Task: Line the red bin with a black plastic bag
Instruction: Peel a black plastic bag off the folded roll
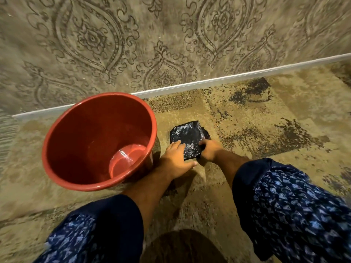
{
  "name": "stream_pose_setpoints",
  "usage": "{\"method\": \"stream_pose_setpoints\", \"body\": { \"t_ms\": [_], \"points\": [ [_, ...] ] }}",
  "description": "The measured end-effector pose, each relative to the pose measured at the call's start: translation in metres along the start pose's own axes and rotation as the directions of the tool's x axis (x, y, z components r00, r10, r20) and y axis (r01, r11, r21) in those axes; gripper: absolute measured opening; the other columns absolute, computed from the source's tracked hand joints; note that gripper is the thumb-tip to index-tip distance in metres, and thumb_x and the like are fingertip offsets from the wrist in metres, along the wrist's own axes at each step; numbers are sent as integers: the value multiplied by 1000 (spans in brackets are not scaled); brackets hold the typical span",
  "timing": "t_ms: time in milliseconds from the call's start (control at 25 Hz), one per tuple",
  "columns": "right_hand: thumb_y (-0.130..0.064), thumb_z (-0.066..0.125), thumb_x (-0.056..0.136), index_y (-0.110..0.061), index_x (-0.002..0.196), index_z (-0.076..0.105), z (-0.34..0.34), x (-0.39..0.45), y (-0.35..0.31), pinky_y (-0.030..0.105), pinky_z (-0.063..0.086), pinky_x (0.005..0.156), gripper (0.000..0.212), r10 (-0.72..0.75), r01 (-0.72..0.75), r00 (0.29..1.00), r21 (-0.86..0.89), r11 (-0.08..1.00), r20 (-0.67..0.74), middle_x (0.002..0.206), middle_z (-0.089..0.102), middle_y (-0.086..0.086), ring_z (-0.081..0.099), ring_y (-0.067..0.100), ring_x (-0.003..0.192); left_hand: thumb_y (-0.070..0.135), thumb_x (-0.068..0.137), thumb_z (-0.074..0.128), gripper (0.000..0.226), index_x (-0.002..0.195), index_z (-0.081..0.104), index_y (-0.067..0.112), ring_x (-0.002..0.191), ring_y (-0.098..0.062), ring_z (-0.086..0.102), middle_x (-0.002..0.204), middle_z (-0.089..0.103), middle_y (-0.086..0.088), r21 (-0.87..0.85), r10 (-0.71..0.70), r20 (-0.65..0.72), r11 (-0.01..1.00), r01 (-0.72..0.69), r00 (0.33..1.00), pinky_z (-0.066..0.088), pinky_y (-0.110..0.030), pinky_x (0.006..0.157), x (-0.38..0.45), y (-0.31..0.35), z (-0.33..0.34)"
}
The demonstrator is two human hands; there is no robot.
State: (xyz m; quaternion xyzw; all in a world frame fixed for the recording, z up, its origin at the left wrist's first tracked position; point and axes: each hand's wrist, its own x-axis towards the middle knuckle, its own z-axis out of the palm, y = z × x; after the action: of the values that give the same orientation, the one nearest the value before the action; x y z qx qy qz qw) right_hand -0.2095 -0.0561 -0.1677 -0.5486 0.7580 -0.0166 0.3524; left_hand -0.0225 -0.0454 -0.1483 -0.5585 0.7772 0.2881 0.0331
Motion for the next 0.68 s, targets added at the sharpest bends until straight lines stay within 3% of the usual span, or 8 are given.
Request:
{"method": "stream_pose_setpoints", "body": {
  "t_ms": [120,240,320,440,560,680],
  "points": [
    [-4,73,88,-15,133,73,7,10,-1,24,49,91,46,11,-9,999,35,999,-37,132,70,12,68,29,114,62,84,71,100,163,33,15,162,-29,21,176,24,-9,-22,17,7,1000,-17,1000,20,-41,132,14,4,5],
    [-9,71,94,-23,96,74,1,20,1,37,58,89,14,72,-54,977,97,994,-199,108,77,9,72,28,101,56,83,76,96,160,38,16,159,-29,27,173,30,-9,-61,-5,5,998,5,1000,22,-39,129,22,4,1],
    [-12,74,95,-30,83,66,-4,26,4,34,52,83,23,98,-69,962,121,990,-253,103,75,8,70,26,98,52,83,78,93,159,39,15,158,-29,29,172,32,-9,-114,-49,8,992,50,999,25,-38,127,21,0,-2],
    [-10,82,90,-25,93,75,-1,31,1,33,54,90,17,50,-24,981,137,990,-188,115,75,12,71,30,106,48,86,76,87,158,40,16,157,-29,30,171,32,-8,-176,-113,-4,978,110,994,27,-39,126,16,-9,0],
    [-15,86,86,-16,118,79,15,30,-2,42,56,105,32,21,-19,997,23,1000,-79,128,73,16,69,35,116,46,88,74,88,162,35,18,159,-28,25,175,25,-4,-202,-134,5,970,132,991,26,-42,128,13,-12,7],
    [-15,80,90,-20,115,79,18,27,-4,51,49,112,26,45,-44,985,14,999,-164,124,77,14,69,36,118,44,90,74,86,162,35,20,161,-26,21,176,23,-2,-235,-153,-25,961,143,988,24,-41,129,12,-8,10]
  ]
}}
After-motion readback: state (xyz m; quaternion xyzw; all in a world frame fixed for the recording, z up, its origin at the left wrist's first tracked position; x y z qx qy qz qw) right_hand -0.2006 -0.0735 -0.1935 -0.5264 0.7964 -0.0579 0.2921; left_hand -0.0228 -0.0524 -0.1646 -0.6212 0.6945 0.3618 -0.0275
